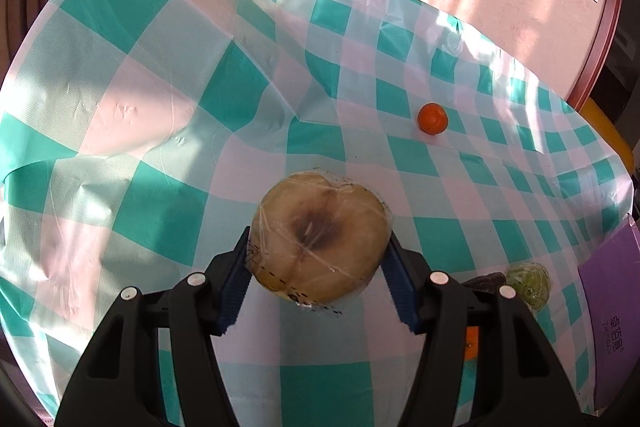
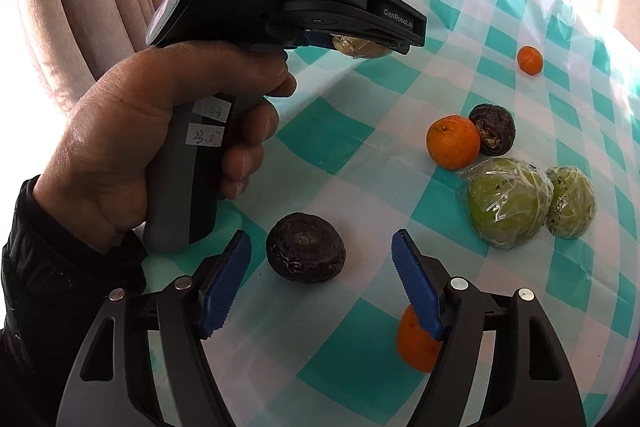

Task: Organize fruits

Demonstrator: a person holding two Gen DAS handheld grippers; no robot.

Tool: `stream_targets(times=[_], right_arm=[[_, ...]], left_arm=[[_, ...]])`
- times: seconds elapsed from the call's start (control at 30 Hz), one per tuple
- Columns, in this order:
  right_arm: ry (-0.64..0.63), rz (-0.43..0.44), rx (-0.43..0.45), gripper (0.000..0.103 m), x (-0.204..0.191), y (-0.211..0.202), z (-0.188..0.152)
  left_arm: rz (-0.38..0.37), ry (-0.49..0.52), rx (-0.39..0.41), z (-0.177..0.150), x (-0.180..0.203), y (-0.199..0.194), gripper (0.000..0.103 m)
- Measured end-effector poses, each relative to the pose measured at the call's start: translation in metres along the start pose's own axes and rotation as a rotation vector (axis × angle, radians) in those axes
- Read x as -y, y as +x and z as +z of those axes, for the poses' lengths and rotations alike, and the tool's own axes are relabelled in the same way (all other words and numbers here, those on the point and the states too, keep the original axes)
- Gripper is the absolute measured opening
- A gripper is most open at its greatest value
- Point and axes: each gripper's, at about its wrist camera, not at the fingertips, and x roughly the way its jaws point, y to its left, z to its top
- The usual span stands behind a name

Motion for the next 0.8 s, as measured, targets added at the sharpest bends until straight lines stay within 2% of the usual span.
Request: stream_targets(times=[0.13, 0.2, 0.4, 0.8], right_arm=[[0.011, 0.0, -0.004, 0.045, 0.0, 0.005, 0.003], [0.03, -0.008, -0.002, 0.039, 0.003, 0.006, 0.005], [0.109, 0.011, 0.016, 0.039, 0.021, 0.002, 0.006], [0.221, -0.005, 0.109, 0.039, 0.059, -0.033, 0.005]], left_arm=[[0.04, -0.014, 0.033, -0.001, -0.007, -0.018, 0.06], [0.06, -0.016, 0.059, -0.002, -0.008, -0.03, 0.06], [0.084, -0.017, 0.119, -0.011, -0.005, -0.064, 0.06], [0.09, 0.023, 0.112, -0.035, 0.014, -0.089, 0.06]])
